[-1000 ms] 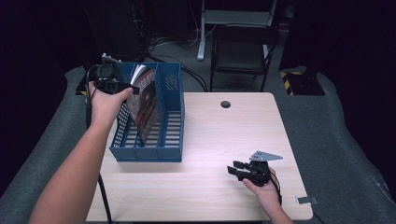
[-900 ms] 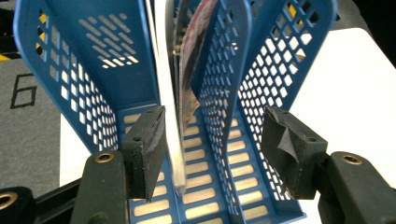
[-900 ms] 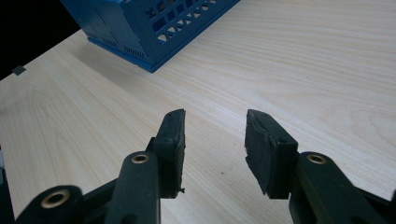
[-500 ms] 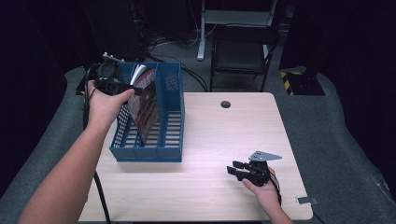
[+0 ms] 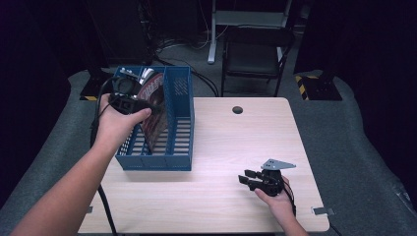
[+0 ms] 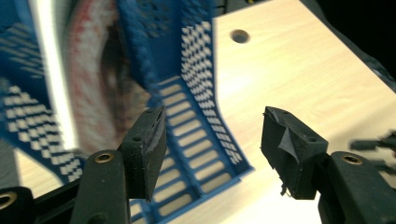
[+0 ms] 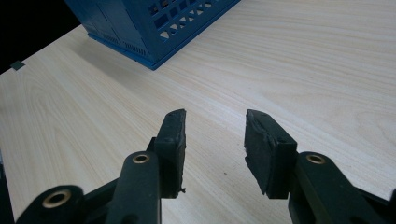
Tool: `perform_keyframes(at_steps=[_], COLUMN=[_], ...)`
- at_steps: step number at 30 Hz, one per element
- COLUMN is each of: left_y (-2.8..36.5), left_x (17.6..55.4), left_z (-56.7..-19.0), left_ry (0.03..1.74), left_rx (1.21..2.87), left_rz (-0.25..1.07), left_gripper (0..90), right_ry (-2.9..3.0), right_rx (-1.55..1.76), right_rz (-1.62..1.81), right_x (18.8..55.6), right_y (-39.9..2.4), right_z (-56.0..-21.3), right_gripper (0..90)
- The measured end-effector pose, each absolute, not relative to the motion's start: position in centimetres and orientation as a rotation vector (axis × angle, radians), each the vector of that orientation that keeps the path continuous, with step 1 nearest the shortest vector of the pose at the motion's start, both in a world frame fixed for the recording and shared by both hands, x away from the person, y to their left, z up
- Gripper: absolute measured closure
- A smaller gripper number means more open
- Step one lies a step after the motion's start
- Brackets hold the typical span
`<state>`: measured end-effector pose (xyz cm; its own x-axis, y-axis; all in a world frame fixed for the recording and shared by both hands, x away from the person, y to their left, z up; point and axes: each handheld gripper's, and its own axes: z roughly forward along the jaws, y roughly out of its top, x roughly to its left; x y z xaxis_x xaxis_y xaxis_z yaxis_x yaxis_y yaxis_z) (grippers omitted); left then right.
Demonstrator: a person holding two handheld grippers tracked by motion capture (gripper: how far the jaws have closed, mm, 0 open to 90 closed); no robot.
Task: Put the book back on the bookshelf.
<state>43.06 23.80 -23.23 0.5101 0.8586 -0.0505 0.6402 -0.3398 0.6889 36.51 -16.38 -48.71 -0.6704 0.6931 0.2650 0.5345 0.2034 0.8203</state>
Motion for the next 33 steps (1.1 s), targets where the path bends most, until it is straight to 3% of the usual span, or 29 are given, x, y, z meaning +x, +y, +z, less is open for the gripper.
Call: perform_keyframes(at_steps=[15, 33], left_y=[20.1, 19.7], left_x=[40.4, 37.9], left_z=[-25.9, -31.0], left_ry=[1.068, 1.03], left_rx=[2.178, 2.229], left_rz=[0.326, 0.279], left_gripper=[40.7, 40.7], right_ry=[2.302, 2.302], right_rx=[1.188, 1.197], right_rz=[1.463, 1.454], right_x=[36.5, 36.4], right_y=[-16.6, -16.6], right_z=[-48.6, -48.6], right_gripper=[58.5, 58.4])
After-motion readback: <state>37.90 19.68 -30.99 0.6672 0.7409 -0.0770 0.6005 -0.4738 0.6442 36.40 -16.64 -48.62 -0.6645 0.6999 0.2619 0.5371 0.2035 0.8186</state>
